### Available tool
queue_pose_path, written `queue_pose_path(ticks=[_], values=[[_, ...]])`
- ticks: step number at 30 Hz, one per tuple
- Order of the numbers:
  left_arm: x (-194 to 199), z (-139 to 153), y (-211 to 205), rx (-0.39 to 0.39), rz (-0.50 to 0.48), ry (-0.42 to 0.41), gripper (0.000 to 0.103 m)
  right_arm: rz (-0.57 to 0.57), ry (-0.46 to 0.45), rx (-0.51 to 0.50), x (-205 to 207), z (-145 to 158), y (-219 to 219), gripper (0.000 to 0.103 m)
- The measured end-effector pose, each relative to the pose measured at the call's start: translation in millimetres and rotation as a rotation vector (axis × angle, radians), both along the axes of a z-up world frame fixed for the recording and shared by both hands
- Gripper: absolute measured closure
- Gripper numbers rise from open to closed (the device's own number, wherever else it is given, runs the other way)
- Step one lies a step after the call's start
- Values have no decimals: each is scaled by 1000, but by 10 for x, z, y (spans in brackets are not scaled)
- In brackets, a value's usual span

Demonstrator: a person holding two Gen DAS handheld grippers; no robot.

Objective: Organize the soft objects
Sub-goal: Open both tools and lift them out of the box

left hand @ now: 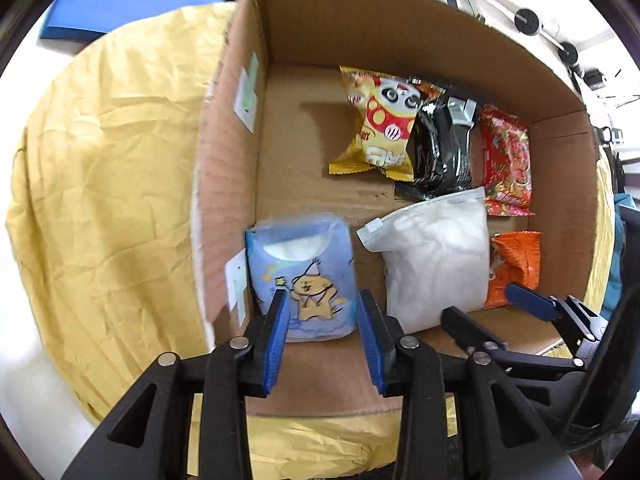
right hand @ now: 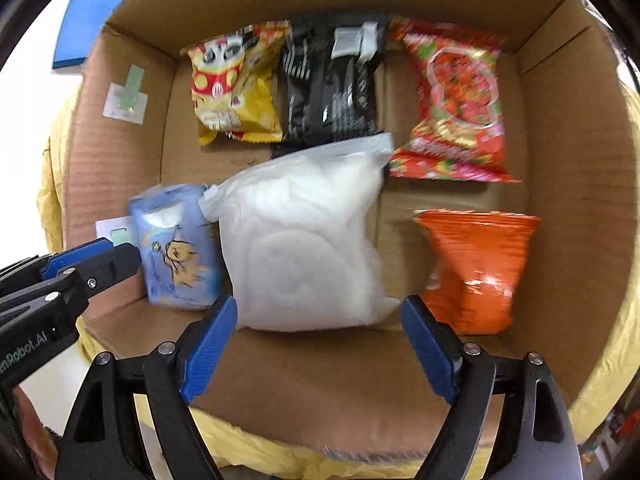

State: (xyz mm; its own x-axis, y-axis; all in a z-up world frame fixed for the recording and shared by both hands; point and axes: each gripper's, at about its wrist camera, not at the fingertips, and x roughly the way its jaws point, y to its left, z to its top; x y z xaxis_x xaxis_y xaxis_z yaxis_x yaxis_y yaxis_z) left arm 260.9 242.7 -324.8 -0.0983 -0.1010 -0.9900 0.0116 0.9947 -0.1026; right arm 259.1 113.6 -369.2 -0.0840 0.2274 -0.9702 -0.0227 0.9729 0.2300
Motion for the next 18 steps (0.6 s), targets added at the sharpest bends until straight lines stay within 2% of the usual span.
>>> queue_pose_path(ticks=[4,6,9,14,16,18], values=[[-126,189,65,6,29,-48,69,-11,-37,-38,-56,182,-71,16],[-203,300,114,1,55,-81,64,-20,-53,-56,-95,264,-115,15],[-289,440,179,3,90,-137,56,-30,-78,-69,-158,372,-180,6],[-422,685,121,13,109,-226,53,-35,-126,-86,-296,537,-268,5],[-504,793,77,9,109,-251,44,-40,-150,-97,-330,634,-429,4],[-550,872,44,16,108,-278,26,-48,-187,-102,-390,770,-475,0]])
